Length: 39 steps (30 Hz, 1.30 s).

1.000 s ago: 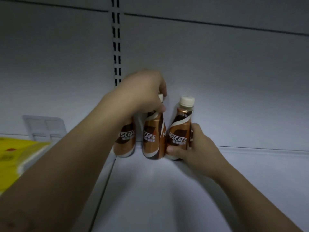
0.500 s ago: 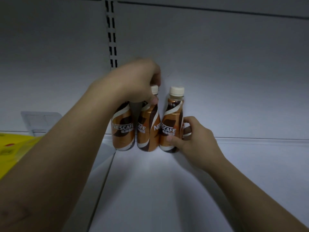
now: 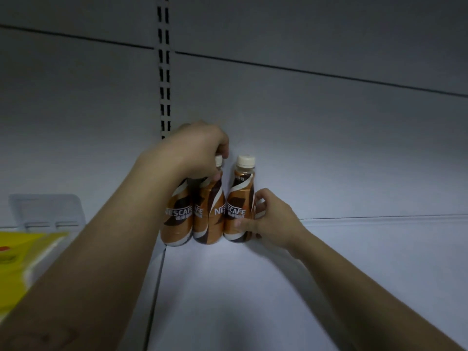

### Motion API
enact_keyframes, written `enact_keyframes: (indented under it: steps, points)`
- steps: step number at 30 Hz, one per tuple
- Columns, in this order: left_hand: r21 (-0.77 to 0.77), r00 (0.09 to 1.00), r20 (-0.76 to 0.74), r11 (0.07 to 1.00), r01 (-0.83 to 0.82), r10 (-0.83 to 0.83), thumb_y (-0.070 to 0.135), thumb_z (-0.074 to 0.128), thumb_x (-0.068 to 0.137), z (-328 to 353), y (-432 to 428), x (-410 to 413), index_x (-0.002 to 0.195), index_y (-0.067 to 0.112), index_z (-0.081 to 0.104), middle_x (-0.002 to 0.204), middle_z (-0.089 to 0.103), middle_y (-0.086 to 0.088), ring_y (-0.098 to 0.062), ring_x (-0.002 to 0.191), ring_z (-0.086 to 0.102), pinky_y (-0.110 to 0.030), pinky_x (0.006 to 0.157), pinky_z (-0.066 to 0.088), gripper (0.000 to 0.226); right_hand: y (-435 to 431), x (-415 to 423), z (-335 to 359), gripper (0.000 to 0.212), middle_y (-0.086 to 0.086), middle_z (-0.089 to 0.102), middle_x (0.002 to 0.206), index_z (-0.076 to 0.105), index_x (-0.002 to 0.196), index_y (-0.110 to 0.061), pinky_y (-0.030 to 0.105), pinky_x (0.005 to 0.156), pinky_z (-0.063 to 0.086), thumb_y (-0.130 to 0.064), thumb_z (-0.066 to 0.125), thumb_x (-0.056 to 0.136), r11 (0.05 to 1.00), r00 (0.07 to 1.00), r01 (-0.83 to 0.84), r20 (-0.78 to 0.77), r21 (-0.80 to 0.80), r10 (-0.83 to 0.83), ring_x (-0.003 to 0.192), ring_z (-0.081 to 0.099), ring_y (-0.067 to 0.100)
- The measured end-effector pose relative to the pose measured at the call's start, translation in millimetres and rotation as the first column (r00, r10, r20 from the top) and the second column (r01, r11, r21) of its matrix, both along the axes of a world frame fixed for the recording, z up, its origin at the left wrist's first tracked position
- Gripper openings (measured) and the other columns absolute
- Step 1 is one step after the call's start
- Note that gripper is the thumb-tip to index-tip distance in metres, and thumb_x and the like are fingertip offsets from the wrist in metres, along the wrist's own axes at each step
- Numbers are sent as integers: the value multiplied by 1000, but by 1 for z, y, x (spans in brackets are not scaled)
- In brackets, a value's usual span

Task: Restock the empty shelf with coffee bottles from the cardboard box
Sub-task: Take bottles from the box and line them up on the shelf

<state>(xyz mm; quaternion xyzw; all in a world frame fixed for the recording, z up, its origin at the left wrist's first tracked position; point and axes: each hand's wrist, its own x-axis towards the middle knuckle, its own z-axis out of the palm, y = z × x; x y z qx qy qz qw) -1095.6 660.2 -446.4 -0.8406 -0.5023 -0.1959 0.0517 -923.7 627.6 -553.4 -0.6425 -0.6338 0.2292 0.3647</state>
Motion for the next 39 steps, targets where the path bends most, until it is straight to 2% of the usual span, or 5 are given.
enact_keyframes:
  steps: [8,13,16,26,39]
  points:
    - [-41,992,70,994,104,-101,25,77,75,0,-6,-2,121,25,56,122,57,1,-20,110,55,-38,92,48,51,-11,-19,-1,51,-2,64,105,48,113,-21,38,85,57,-33,81,75,994,993,110,-41,-10,-111,93,65,19]
    - [145,983,31,974,174,-181,35,76,76,0,-21,22,123,29,56,127,53,-1,-23,115,49,-39,95,42,52,-32,-8,10,92,6,52,136,35,143,-17,38,95,50,-50,80,70,976,975,217,52,-2,-217,118,55,24]
    - [172,953,-41,937,304,-301,39,70,82,-7,-43,57,129,27,53,134,51,-1,-24,120,47,-39,101,37,51,-68,31,25,90,5,48,144,34,145,-19,36,100,45,-51,77,74,939,927,328,156,109,-342,126,50,23]
    - [28,660,-179,666,745,-730,54,57,85,-47,-164,245,142,24,39,140,47,0,-19,127,42,-35,103,33,66,-260,207,24,80,2,44,146,37,144,-26,40,106,38,-55,69,77,693,545,697,493,183,-678,131,45,24]
    - [-323,262,-236,330,887,-936,59,61,80,-166,-356,468,135,19,49,137,55,-7,-27,123,52,-42,97,46,69,-475,342,-113,82,9,49,142,40,144,-22,48,100,44,-55,72,75,285,299,954,405,-95,-864,126,48,30]
